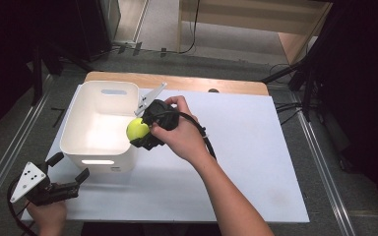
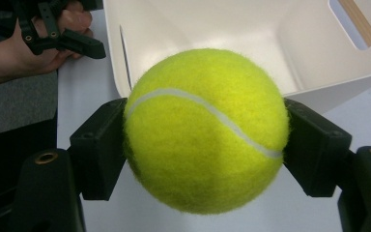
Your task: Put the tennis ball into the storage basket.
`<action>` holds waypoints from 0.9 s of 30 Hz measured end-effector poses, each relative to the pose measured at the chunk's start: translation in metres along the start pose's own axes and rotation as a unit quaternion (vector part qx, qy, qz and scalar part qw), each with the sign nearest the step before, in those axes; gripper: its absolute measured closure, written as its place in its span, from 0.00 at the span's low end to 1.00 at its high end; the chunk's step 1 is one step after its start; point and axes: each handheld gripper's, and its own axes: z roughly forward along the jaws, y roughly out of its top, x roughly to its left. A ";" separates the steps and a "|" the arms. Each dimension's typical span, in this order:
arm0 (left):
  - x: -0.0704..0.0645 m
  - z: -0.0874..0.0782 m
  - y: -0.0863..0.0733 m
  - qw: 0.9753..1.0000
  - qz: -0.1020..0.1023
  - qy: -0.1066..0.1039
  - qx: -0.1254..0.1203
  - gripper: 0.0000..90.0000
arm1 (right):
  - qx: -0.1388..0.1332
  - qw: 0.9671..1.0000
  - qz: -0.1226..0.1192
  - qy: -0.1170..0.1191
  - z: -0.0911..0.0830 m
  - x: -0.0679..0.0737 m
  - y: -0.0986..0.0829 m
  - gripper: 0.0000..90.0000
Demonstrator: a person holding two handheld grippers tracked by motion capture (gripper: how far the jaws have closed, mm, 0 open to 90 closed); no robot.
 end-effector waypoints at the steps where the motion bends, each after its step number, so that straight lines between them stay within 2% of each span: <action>1: 0.000 0.000 0.000 1.000 0.000 0.000 0.000 0.00 | -0.002 1.000 -0.003 0.000 0.001 0.000 0.001 0.26; 7: 0.000 0.000 0.000 1.000 -0.002 0.000 -0.002 0.00 | -0.003 1.000 -0.009 0.002 0.003 0.001 0.010 0.26; 11: 0.000 0.000 0.000 1.000 -0.002 0.000 -0.002 0.00 | -0.002 1.000 -0.005 0.000 0.005 0.002 0.013 0.26; 27: 0.000 0.000 0.000 1.000 -0.002 0.000 -0.002 0.00 | -0.001 1.000 -0.018 0.011 0.023 0.005 0.029 0.26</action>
